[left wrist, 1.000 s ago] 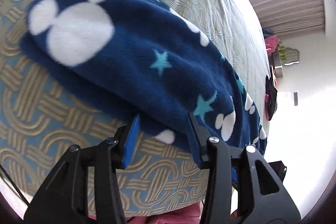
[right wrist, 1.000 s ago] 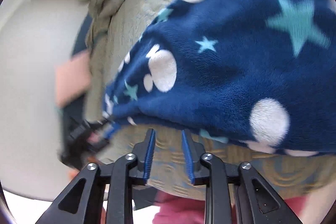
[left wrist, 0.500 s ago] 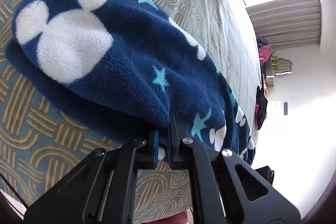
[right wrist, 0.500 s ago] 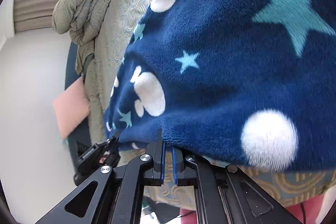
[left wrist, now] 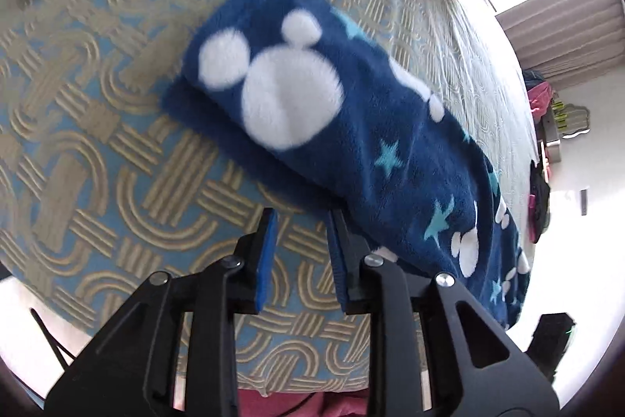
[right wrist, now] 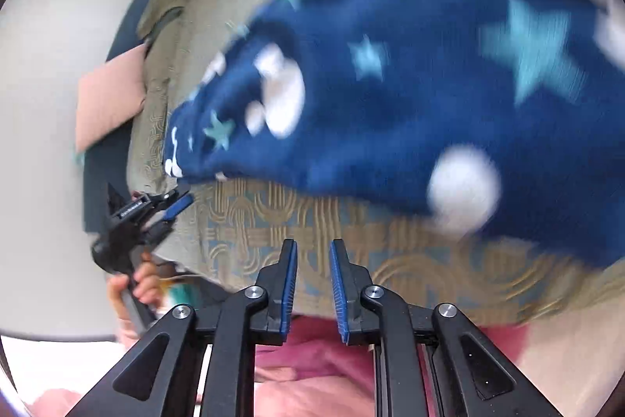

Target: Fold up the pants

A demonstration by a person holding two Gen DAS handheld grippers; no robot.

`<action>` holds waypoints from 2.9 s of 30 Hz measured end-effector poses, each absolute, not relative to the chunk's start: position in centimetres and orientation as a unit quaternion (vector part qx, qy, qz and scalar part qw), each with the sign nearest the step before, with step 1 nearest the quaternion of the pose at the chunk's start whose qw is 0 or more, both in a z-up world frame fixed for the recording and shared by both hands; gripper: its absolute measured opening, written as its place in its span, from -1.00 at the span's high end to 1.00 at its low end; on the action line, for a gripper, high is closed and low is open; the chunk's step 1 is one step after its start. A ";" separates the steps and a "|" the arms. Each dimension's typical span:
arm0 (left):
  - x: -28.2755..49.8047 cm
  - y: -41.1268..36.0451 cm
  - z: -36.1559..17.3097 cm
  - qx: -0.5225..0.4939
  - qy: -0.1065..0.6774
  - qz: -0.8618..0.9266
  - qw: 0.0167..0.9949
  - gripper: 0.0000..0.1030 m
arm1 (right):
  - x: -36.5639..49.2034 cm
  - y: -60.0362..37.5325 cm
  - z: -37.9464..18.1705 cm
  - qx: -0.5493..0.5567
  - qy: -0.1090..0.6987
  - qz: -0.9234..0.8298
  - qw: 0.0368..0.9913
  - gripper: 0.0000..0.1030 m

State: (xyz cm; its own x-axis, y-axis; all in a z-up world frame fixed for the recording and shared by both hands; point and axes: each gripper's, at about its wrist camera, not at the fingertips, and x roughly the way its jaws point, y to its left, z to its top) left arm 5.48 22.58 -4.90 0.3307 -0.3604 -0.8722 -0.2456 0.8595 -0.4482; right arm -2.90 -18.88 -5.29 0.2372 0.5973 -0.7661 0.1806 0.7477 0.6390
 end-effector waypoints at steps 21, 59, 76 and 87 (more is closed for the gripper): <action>13.7 17.3 -7.3 -0.248 0.599 -0.034 0.760 0.55 | -0.3 -54.3 -7.7 0.404 0.429 -0.213 0.779 1.00; 9.6 29.5 -9.1 -0.465 0.466 -0.050 0.751 0.72 | 10.9 -0.5 -5.3 0.054 0.603 0.220 0.765 0.59; 10.8 23.8 -0.2 -0.311 0.431 -0.078 0.843 0.72 | 8.4 -7.5 -6.5 0.170 0.593 0.148 0.773 0.47; 11.4 4.4 6.2 -0.137 0.435 -0.229 0.860 0.72 | 4.0 -19.1 -6.5 0.278 0.557 0.088 0.777 0.47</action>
